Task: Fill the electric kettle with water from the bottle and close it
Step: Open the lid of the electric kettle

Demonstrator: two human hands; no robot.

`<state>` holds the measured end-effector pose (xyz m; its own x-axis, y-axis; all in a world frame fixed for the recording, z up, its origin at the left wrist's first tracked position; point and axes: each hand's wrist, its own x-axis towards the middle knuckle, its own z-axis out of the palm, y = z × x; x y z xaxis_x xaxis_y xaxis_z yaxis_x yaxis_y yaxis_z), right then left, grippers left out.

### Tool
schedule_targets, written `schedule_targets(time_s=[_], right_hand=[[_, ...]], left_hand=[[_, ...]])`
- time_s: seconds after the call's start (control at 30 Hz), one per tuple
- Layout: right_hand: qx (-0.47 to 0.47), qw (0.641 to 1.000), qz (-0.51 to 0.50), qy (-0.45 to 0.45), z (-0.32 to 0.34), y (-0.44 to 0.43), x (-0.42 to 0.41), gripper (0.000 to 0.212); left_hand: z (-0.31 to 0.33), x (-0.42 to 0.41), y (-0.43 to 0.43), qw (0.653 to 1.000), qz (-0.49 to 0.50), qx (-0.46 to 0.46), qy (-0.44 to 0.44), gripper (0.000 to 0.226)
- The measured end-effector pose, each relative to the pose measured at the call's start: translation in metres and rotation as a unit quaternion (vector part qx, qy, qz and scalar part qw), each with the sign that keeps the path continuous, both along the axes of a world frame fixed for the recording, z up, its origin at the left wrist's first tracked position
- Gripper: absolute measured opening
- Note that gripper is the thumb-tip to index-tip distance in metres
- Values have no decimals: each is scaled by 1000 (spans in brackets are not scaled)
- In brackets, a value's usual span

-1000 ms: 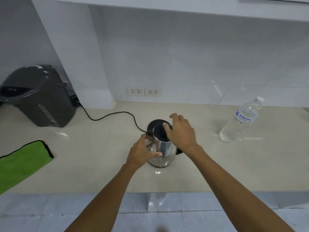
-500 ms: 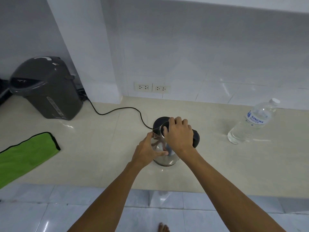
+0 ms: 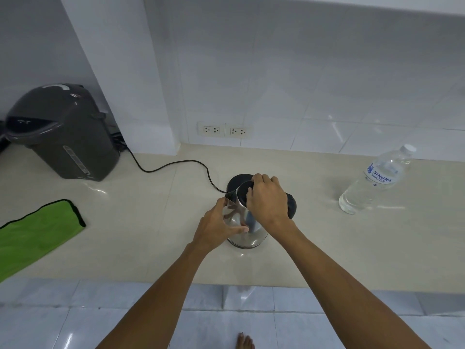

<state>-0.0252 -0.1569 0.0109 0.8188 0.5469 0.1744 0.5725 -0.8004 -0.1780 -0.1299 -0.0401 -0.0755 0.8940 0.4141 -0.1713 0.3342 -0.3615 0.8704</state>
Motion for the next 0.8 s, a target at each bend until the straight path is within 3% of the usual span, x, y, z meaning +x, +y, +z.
schedule_targets(time_s=[0.43, 0.8], right_hand=[[85, 994, -11, 66, 19, -11, 11, 35], [225, 954, -20, 197, 30, -37, 30, 30]], left_hand=[[2, 0, 0, 1000, -2, -4, -1, 89], [4, 0, -3, 1000, -3, -3, -2, 96]])
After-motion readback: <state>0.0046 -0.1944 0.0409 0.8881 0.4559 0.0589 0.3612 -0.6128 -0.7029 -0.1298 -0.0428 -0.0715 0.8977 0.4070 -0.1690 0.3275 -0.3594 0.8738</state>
